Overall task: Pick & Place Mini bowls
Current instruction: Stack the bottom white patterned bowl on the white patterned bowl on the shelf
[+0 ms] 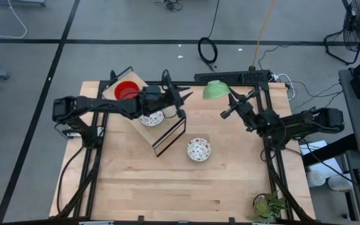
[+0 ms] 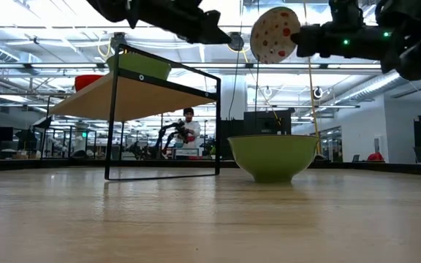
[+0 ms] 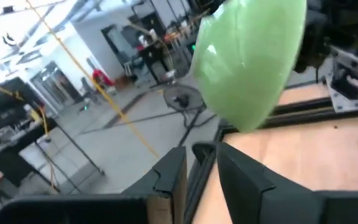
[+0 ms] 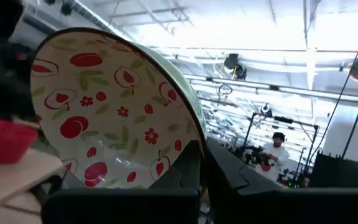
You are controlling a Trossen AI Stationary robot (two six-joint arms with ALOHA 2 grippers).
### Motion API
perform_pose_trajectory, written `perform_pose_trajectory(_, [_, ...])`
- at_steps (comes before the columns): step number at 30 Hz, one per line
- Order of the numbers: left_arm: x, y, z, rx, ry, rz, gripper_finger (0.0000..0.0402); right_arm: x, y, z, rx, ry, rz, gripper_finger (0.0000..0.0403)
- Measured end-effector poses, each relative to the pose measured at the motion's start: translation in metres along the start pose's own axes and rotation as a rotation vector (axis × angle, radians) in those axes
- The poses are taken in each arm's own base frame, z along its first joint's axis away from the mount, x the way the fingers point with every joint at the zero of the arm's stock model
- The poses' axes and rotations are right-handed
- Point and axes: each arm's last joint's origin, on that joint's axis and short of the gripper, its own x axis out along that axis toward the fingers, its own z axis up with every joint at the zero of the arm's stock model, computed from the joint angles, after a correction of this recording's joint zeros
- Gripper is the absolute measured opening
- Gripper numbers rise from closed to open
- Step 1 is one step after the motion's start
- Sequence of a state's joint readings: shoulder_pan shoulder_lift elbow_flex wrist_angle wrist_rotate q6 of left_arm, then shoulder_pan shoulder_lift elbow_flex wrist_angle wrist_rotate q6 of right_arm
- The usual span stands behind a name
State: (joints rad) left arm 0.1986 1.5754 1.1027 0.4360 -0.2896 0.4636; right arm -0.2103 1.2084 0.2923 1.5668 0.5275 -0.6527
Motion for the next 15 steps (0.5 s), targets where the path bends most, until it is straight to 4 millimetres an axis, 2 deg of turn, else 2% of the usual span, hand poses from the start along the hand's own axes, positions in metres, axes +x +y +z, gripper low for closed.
perform_pose_trajectory(3, [-0.001,0.001,0.001,-0.013,0.023,0.049,0.0130,0.003,-0.004,-0.002,-0.031,0.005,-0.019,0.0000])
perform_pose_trajectory(6, [-0.005,0.003,0.004,-0.004,0.036,0.088,0.0187,0.005,-0.009,-0.004,-0.033,0.007,-0.046,0.0000])
perform_pose_trajectory(10, [-0.005,0.000,0.007,0.021,-0.022,-0.005,0.0260,0.009,-0.014,-0.008,0.039,-0.022,-0.026,0.0000])
perform_pose_trajectory(12, [-0.003,-0.004,0.008,0.034,-0.074,-0.063,0.0284,0.011,-0.018,-0.009,0.068,-0.041,-0.010,0.0000])
perform_pose_trajectory(15, [0.000,-0.006,0.010,0.046,-0.143,-0.063,0.0306,0.013,-0.022,-0.012,0.100,-0.052,-0.004,0.0000])
